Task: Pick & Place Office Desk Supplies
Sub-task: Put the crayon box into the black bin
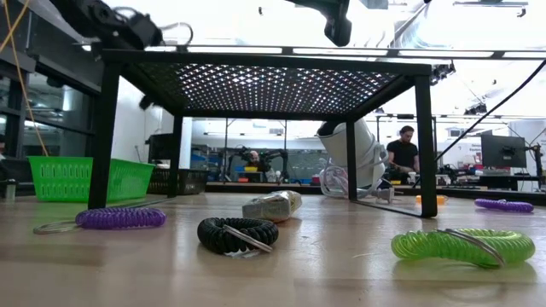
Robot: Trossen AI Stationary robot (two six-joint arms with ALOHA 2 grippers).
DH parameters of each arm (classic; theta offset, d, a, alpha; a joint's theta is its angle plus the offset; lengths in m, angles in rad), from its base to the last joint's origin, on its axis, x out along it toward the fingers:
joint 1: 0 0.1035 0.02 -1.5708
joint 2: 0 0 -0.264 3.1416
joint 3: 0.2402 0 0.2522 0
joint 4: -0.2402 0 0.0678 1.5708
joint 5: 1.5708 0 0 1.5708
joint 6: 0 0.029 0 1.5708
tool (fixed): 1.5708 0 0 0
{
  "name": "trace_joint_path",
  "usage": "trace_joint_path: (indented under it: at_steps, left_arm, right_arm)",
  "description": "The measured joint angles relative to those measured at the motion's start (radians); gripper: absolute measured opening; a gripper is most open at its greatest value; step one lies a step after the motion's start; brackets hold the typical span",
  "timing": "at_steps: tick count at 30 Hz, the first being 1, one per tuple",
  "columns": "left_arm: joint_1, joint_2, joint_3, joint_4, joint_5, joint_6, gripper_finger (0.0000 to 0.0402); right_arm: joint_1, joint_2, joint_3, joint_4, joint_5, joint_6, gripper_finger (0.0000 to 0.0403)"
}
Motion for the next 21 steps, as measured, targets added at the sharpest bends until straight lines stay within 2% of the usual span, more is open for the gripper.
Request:
trace_joint_path:
  at_steps: [7, 21]
  left_arm:
    - [-0.117, -0.097, 0.000, 0.000, -0.018, 0.010, 0.0134]
    - [-0.425, -0.104, 0.000, -0.023, 0.042, 0.078, 0.0134]
  right_arm:
    - [0.000, 0.000, 0.000, 0.000, 0.000, 0.000, 0.0231]
    - [0.000, 0.000, 0.000, 0.000, 0.000, 0.000, 0.0231]
